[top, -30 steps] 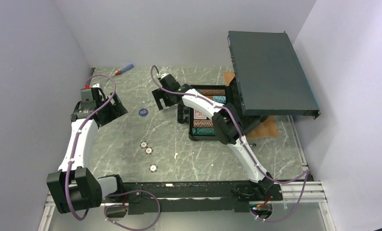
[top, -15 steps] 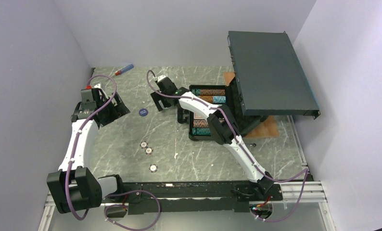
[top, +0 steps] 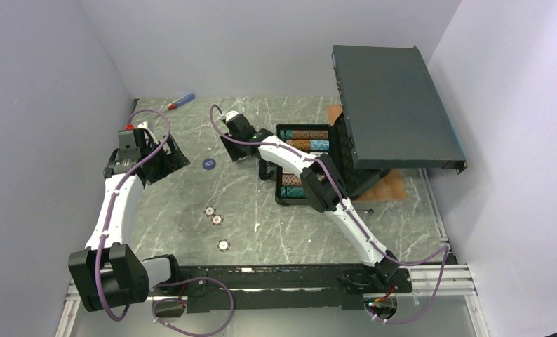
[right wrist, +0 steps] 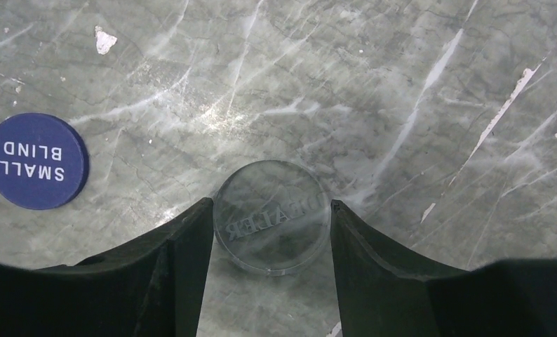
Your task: Pack up texas hold em set
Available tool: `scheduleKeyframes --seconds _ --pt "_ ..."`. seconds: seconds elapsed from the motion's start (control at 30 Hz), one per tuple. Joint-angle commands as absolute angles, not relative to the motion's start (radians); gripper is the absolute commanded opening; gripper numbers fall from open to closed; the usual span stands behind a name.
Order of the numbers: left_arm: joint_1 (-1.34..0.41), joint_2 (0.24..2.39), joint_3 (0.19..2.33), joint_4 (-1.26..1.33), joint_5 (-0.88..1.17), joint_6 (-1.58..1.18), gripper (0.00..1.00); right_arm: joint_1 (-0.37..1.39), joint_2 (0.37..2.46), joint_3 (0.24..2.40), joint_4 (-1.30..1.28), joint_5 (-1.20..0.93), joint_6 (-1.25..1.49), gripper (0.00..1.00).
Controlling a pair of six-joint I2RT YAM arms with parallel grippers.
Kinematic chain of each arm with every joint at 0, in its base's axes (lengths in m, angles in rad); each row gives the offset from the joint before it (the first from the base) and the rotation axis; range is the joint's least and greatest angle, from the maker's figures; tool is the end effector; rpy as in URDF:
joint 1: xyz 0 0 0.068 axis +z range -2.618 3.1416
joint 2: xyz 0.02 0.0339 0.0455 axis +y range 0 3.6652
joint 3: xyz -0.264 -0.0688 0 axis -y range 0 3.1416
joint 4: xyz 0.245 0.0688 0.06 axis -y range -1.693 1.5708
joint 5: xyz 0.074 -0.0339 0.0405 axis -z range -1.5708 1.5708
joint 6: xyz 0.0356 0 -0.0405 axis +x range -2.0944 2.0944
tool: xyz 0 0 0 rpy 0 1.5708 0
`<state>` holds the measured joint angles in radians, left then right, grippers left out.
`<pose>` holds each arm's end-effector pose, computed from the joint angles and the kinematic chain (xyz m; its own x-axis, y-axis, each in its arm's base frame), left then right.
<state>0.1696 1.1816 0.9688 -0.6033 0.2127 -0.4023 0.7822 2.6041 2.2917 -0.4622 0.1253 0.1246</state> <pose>0.2442 0.0342 0.2854 -0.6519 -0.4999 -0.5702 -0.3018 0.8608 -0.4097 0.4121 0.4032 0.1540 -0.5713 -0.3939 -0.7200 -0.5694 0.8221 0.0021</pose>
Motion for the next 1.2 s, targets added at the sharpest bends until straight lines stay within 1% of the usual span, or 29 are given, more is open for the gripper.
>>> scheduleKeyframes --seconds 0.0,0.07,0.13,0.3,0.43,0.47,0.6,0.73,0.83,1.1,1.17 --pt "0.175 1.17 0.963 -0.57 0.225 -0.383 0.93 0.784 2.543 2.335 -0.477 0.146 0.092 0.26" --pt "0.175 1.175 0.962 -0.57 0.227 -0.383 0.93 0.784 2.482 2.321 -0.48 0.147 0.088 0.21" --pt "0.175 1.179 0.963 -0.57 0.23 -0.383 0.92 0.783 2.407 2.288 -0.486 0.146 0.089 0.17" --pt "0.175 1.188 0.963 -0.57 0.23 -0.383 0.92 0.782 2.191 2.087 -0.496 0.157 0.089 0.11" --pt "0.175 1.191 0.963 -0.567 0.237 -0.383 0.92 0.779 2.094 1.97 -0.637 0.227 0.096 0.01" --pt "0.174 1.193 0.963 -0.565 0.241 -0.383 0.92 0.776 2.078 1.946 -0.697 0.242 0.098 0.0" --pt "0.175 1.208 0.964 -0.562 0.261 -0.388 0.91 0.744 2.032 1.864 -0.857 0.226 0.114 0.0" --pt "0.174 1.216 0.963 -0.556 0.275 -0.389 0.9 0.708 1.961 1.777 -0.885 0.212 0.15 0.0" --pt "0.175 1.216 0.96 -0.557 0.273 -0.387 0.9 0.661 1.99 1.794 -0.955 0.21 0.191 0.0" --pt "0.175 1.218 0.96 -0.555 0.276 -0.387 0.89 0.574 2.086 1.848 -1.025 0.077 0.21 0.0" --pt "0.175 1.218 0.96 -0.554 0.277 -0.387 0.89 0.562 2.109 1.866 -1.034 0.049 0.21 0.02"
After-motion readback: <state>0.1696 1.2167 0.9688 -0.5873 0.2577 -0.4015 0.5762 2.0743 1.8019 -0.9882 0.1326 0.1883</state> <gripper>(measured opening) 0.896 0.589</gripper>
